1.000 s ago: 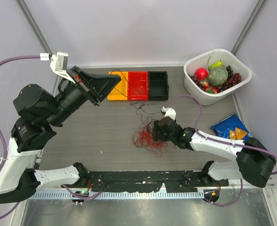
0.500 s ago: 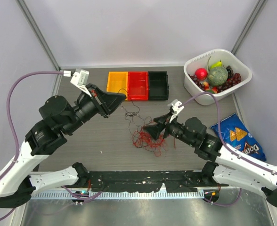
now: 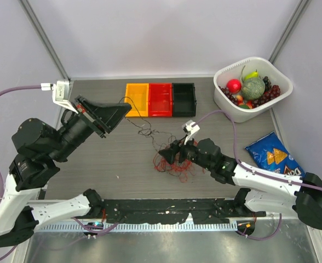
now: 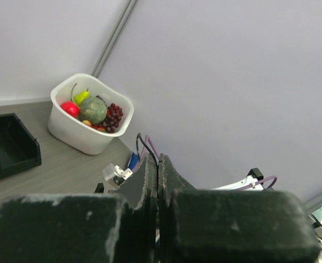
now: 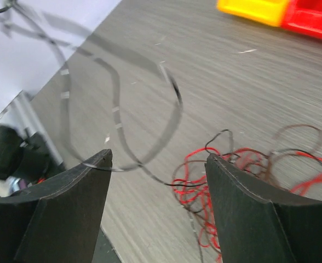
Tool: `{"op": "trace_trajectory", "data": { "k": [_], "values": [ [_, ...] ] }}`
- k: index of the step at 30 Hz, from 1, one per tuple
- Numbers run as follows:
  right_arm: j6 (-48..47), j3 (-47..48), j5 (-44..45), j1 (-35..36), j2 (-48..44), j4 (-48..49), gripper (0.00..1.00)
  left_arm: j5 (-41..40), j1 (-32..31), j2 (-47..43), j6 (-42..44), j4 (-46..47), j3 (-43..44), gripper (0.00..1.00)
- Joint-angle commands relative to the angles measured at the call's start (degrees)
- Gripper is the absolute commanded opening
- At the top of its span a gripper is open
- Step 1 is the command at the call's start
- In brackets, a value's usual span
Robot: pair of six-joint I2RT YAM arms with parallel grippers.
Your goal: Untangle the cables
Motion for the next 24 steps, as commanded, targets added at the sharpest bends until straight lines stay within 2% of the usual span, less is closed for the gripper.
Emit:
{"op": "trace_trajectory", "data": {
  "k": [1,3,5,9,13,17,20,22,23,24],
  "values": [
    [3.5,2.5,20.3,0.4,-4.0,-6.9,0.75,-0.5,-0.2,0.2,0.4,3.1,2.1,0.00],
    [2.0,5.6,22.8,0.5,-5.1,-15.4,0.77,-1.0,-0.2,0.2,0.7,3.1,2.0,0.00],
    [0.1,6.6,18.9,0.5,-5.5,-19.5,0.78,-1.5,-0.2,0.1,0.8,3.3,2.0,0.00],
    [-1.9,1.6,8.8,1.2,-5.3,-11.9,0.78,-1.3,-0.2,0.2,0.9,3.4,2.1,0.00],
    [-1.8,-2.9,-0.6,1.3,-2.8,5.0,0.77,-1.5,-0.2,0.5,0.6,3.1,2.8,0.00],
    [-2.5,0.3,-4.0,1.4,5.8,9.5,0.76,-1.0,-0.2,1.0,0.3,1.9,3.7,0.00],
    [-0.3,2.6,-3.2,1.6,11.8,13.1,0.73,-1.1,-0.2,0.8,0.6,1.9,3.6,0.00],
    [1.2,3.4,-0.9,1.7,13.0,13.2,0.63,-1.6,-0.2,0.4,1.1,1.9,3.5,0.00],
    [1.8,3.4,0.9,1.7,12.8,11.9,0.45,-2.4,-0.2,0.1,1.5,1.5,3.4,0.00],
    [3.4,3.1,4.7,1.7,11.6,11.1,0.35,-3.6,-0.2,-0.1,2.4,1.0,3.4,0.00]
  ]
}}
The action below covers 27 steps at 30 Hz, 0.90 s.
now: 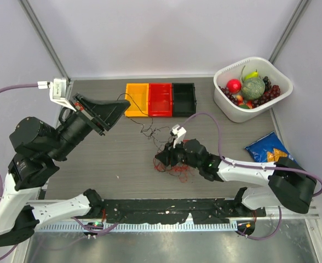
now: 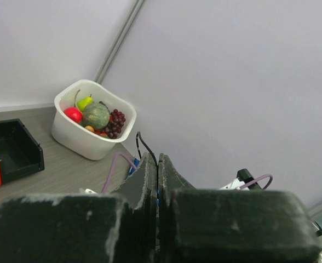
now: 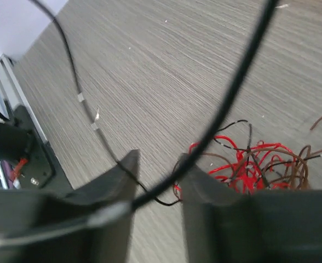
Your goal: Untangle the cables
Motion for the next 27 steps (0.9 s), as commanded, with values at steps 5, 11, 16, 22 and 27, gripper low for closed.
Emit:
{"op": "trace_trajectory", "data": {
  "k": [5,11,16,22,27],
  "values": [
    [12.4,-4.4,18.2,0.2,-11.2,-6.3,0.01,-14.9,-0.2,-4.3,10.9,-3.5,3.5,0.00],
    [28.0,-13.6,28.3,-0.2,-27.6,-23.9,0.01,-28.9,-0.1,-9.1,21.8,-4.2,5.7,0.00],
    [34.0,-14.3,33.3,-3.4,-32.8,-37.3,0.01,-31.0,-0.2,-11.4,23.8,-4.7,6.3,0.00],
    [28.0,-10.1,28.8,-10.4,-28.4,-38.6,0.01,-30.7,-0.1,-11.1,22.2,-7.9,6.5,0.00],
    [26.7,-8.8,28.9,-16.8,-30.4,-42.8,0.01,-33.1,-0.2,-11.2,24.1,-8.4,7.2,0.00]
  ]
}}
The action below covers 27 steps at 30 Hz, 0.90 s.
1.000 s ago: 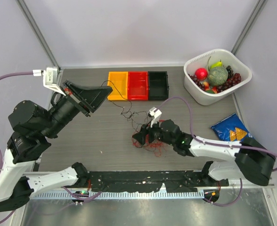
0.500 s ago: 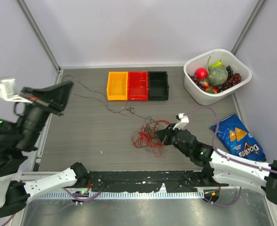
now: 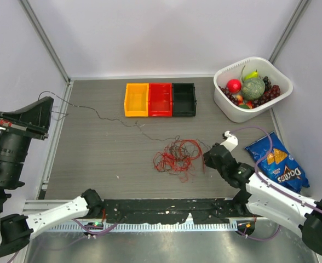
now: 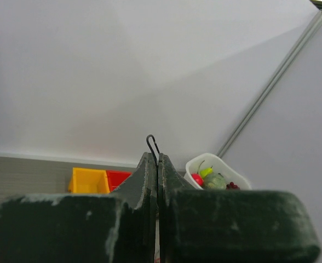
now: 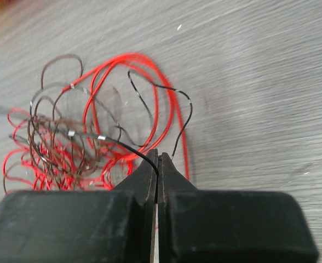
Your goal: Untangle the cables
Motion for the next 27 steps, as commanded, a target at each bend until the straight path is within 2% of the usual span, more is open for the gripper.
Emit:
{"op": "trace_trajectory", "data": {
  "k": [1,5,11,14,25,27],
  "values": [
    [-1.1,2.2,1.9,-4.7,-3.5,-4.8,0.01,-3.5,-0.2,0.5,3.4,-0.5,0.5,0.00],
    [-2.4,2.2,2.3,-7.3,-6.7,-7.5,0.01,-6.3,-0.2,0.4,5.9,-0.2,0.4,0.00],
    [-2.7,3.1,3.1,-10.4,-6.3,-10.1,0.01,-13.6,-0.2,1.2,9.5,-1.0,0.5,0.00],
    [-2.7,2.9,1.9,-11.9,-6.5,-10.0,0.01,-20.1,-0.2,0.9,13.6,1.8,0.0,0.00],
    [-2.8,2.7,0.2,-15.6,-7.3,-9.9,0.01,-33.9,-0.2,3.1,29.4,6.1,-4.4,0.00],
    [-2.7,2.9,0.9,-16.0,-7.5,-10.6,0.01,-37.7,-0.2,3.6,36.3,11.3,-7.9,0.00]
  ]
}}
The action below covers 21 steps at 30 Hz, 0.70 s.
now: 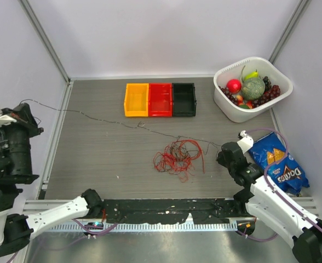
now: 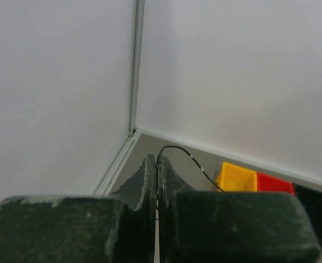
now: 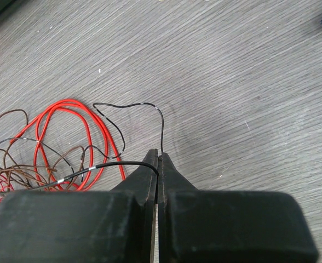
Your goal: Untangle the cables
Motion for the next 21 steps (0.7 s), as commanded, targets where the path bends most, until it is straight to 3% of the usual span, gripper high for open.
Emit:
{"op": "trace_trajectory", "data": {
  "k": [1,3,4,8,10,13,16,21],
  "values": [
    [0.1,2.2,1.2,-1.3,-1.0,-1.1,0.01,-11.4,-0.2,3.1,19.1,15.7,-6.8,0.00],
    [0.6,2.1,-0.1,-2.7,-1.8,-1.3,0.01,-14.0,-0.1,2.6,32.9,33.1,-12.0,0.00],
    [0.9,2.0,-0.5,-3.1,-2.5,-1.3,0.01,-14.2,-0.2,2.1,36.3,36.6,-13.5,0.00],
    [1.8,1.6,-0.6,-4.8,-3.8,-1.8,0.00,-13.4,-0.1,-0.3,35.9,37.1,-13.8,0.00],
    [2.0,1.6,-1.2,-5.4,-3.2,-1.5,0.01,-13.0,-0.2,-1.6,33.2,35.8,-13.6,0.00],
    [3.2,1.4,-2.1,-6.5,-2.3,-1.4,0.00,-11.8,-0.2,-2.8,25.2,25.9,-11.7,0.00],
    [4.5,0.0,-7.9,-11.2,-3.4,-0.2,0.01,-12.2,-0.2,-3.2,23.9,24.8,-10.9,0.00],
    [-1.1,1.1,-8.7,-14.1,-3.3,1.6,0.00,-9.7,-0.2,-3.5,13.6,13.6,-6.0,0.00]
  ]
}}
